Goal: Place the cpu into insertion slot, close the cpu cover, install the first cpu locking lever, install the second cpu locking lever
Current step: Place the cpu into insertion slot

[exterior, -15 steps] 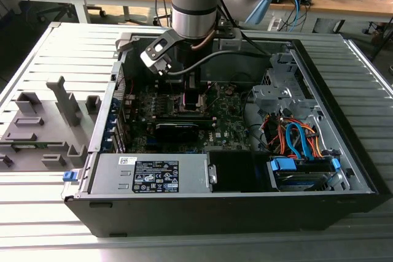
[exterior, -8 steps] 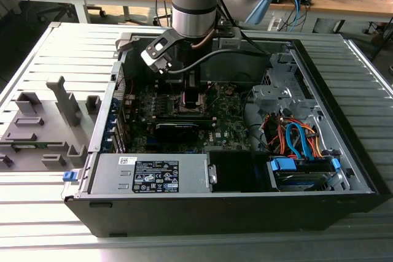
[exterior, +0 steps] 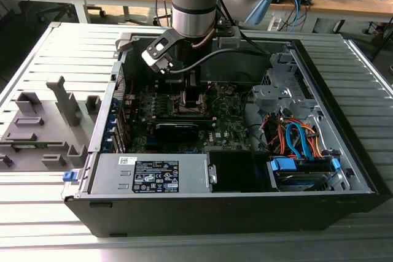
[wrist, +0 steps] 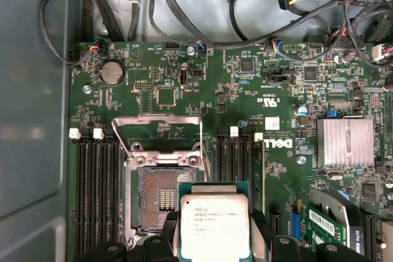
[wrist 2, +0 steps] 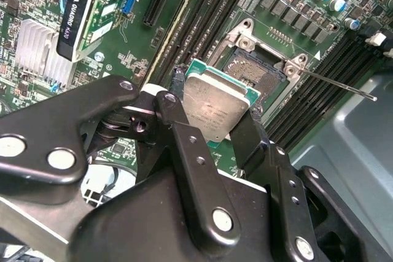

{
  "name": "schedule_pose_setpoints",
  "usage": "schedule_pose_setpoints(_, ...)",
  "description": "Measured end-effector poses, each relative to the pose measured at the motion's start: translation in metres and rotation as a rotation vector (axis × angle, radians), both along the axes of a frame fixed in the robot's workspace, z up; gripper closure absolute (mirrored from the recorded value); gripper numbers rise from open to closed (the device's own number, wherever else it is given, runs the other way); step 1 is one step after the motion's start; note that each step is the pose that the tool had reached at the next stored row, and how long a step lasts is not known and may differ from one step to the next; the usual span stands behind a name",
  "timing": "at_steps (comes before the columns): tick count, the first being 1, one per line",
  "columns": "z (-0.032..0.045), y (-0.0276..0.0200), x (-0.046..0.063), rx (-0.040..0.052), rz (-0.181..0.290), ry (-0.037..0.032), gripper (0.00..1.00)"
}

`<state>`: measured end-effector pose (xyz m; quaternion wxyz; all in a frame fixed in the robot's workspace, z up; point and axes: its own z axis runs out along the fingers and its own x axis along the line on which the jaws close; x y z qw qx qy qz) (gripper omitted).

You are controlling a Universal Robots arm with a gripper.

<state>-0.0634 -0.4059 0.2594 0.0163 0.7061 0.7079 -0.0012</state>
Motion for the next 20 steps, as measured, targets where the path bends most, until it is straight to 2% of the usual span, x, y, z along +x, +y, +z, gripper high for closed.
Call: schedule_pose_setpoints(20, -0.0037, 0.0004, 0.0, 0.0001, 0.0, 0.0, 0.46)
